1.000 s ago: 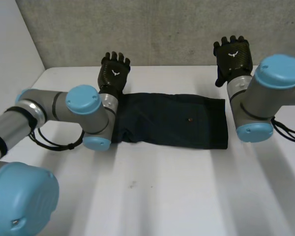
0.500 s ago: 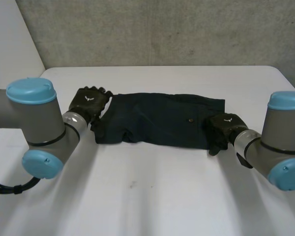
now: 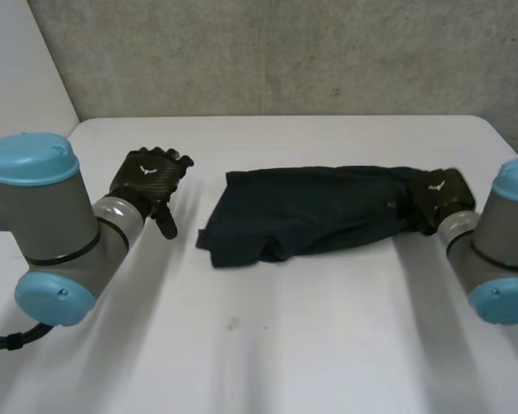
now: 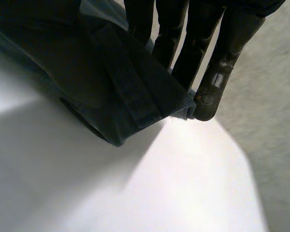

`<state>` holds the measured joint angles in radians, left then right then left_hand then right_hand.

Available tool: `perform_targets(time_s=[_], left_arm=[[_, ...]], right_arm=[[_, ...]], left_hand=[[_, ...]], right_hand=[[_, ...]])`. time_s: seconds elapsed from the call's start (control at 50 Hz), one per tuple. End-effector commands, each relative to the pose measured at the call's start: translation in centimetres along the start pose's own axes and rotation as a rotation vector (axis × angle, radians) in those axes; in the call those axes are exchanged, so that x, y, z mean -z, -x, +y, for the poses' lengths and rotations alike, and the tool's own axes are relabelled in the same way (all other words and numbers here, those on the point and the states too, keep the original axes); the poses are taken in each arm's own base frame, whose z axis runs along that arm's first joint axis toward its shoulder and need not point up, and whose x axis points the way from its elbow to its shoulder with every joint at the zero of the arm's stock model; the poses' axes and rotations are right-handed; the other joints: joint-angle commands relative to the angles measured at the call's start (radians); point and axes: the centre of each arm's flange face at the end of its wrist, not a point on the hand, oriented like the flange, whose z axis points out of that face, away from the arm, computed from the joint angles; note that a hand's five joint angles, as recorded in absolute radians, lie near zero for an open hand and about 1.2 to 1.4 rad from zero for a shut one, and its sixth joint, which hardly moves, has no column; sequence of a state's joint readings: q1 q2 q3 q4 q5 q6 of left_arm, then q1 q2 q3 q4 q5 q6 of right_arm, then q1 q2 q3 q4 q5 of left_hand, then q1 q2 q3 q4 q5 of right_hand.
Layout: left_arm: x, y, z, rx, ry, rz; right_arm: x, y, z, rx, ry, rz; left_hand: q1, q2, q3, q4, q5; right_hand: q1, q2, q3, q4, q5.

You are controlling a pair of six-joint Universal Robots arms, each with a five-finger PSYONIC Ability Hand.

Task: Fold the shorts.

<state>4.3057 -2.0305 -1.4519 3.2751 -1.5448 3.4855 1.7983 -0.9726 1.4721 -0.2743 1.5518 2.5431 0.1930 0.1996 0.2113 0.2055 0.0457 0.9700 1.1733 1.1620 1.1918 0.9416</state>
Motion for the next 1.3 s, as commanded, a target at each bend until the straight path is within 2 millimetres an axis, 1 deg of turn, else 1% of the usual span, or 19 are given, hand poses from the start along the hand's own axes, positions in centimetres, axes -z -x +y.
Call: perform_targets(time_s=[0.02,0.06,0.14,0.16,0.24,0.3,0.42,0.44,0.46,0.58,0.66,0.68,0.7,0.76,0.88,0.94,1.04,1.18,1.3], left_arm=[[1.7,0.4,-1.4,0.000,-0.031,-0.010],[2.0,0.5,-1.5,-0.001,-0.034,-0.011],[2.4,0.5,-1.8,-0.001,-0.043,-0.012],[2.4,0.5,-1.9,-0.001,-0.046,-0.013],[2.3,0.6,-2.1,0.000,-0.061,-0.020],[2.1,0.8,-2.4,0.004,-0.078,-0.028],[1.4,1.4,-3.5,0.043,-0.135,-0.051],[1.4,1.4,-3.7,0.048,-0.141,-0.053],[1.2,1.6,-4.0,0.058,-0.151,-0.057],[0.2,2.1,-5.5,0.076,-0.205,-0.071],[-1.2,1.9,-6.7,0.077,-0.249,-0.068],[-1.8,1.7,-7.0,0.078,-0.262,-0.066],[-2.1,1.6,-7.1,0.077,-0.268,-0.062],[-3.1,0.3,-8.0,0.078,-0.307,-0.035],[-5.0,-3.3,-8.2,0.090,-0.346,0.056],[-6.3,-4.9,-7.4,0.089,-0.340,0.104],[-7.7,-7.5,-4.2,0.085,-0.240,0.162],[-8.6,-8.6,0.4,0.084,-0.049,0.199],[-8.8,-8.3,3.2,0.075,0.080,0.175]], right_arm=[[-0.2,-2.4,-3.9,0.316,-0.078,0.060],[-0.2,-2.3,-4.6,0.379,-0.103,0.062],[0.6,1.5,-8.1,0.517,-0.268,-0.021],[1.4,4.1,-9.5,0.552,-0.367,-0.094],[3.0,10.1,-11.0,0.585,-0.577,-0.293],[3.4,12.5,-11.2,0.583,-0.663,-0.372],[4.5,18.4,-9.5,0.565,-0.756,-0.533],[4.7,18.7,-9.5,0.557,-0.764,-0.548],[4.9,19.0,-9.4,0.534,-0.769,-0.575],[5.2,17.8,-10.6,0.348,-0.710,-0.599],[4.4,12.5,-13.3,0.069,-0.630,-0.522],[4.4,9.8,-14.6,-0.064,-0.610,-0.480],[4.5,8.4,-15.3,-0.146,-0.599,-0.463],[4.5,5.3,-16.2,-0.374,-0.569,-0.427],[2.6,2.3,-15.4,-0.554,-0.498,-0.389],[1.3,2.7,-13.7,-0.566,-0.386,-0.395],[-1.1,4.7,-11.2,-0.585,-0.207,-0.443],[-3.1,8.0,-8.1,-0.591,-0.074,-0.498],[-3.4,10.3,-6.5,-0.547,-0.008,-0.538]], left_hand=[[-0.018,-0.025,-0.037,-0.031,-0.046],[-0.018,-0.025,-0.037,-0.031,-0.046],[-0.018,-0.025,-0.037,-0.031,-0.046],[-0.018,-0.025,-0.037,-0.031,-0.046],[-0.018,-0.025,-0.037,-0.031,-0.046],[-0.018,-0.025,-0.037,-0.031,-0.046],[-0.018,-0.025,-0.037,-0.031,-0.046],[-0.018,-0.025,-0.037,-0.031,-0.046],[-0.018,-0.025,-0.037,-0.031,-0.046],[-0.018,-0.024,-0.036,-0.030,-0.045],[-0.009,-0.015,-0.027,-0.021,-0.036],[-0.003,-0.010,-0.021,-0.016,-0.030],[-0.003,-0.010,-0.021,-0.015,-0.030],[0.000,-0.007,-0.018,-0.013,-0.027],[0.006,-0.001,-0.012,-0.007,-0.021],[0.006,-0.001,-0.012,-0.007,-0.021],[0.006,-0.001,-0.012,-0.007,-0.021],[0.015,0.008,-0.004,0.002,-0.013],[0.020,0.014,0.002,0.008,-0.007]], right_hand=[[0.426,0.223,0.234,0.204,0.280],[0.426,0.223,0.234,0.204,0.280],[0.426,0.223,0.234,0.204,0.280],[0.426,0.223,0.234,0.204,0.280],[0.426,0.223,0.234,0.204,0.280],[0.426,0.223,0.234,0.204,0.280],[0.426,0.223,0.234,0.204,0.280],[0.302,0.099,0.110,0.080,0.156],[-0.033,-0.236,-0.225,-0.255,-0.179],[-0.775,-0.979,-0.967,-0.997,-0.921],[-0.795,-0.999,-0.987,-1.017,-0.942],[-0.795,-0.999,-0.987,-1.017,-0.942],[-0.795,-0.999,-0.987,-1.017,-0.942],[-0.795,-0.999,-0.987,-1.017,-0.942],[-0.795,-0.999,-0.987,-1.017,-0.942],[-0.795,-0.999,-0.987,-1.017,-0.942],[-0.795,-0.999,-0.987,-1.017,-0.942],[-0.795,-0.999,-0.987,-1.017,-0.942],[-0.795,-0.999,-0.987,-1.017,-0.942]])
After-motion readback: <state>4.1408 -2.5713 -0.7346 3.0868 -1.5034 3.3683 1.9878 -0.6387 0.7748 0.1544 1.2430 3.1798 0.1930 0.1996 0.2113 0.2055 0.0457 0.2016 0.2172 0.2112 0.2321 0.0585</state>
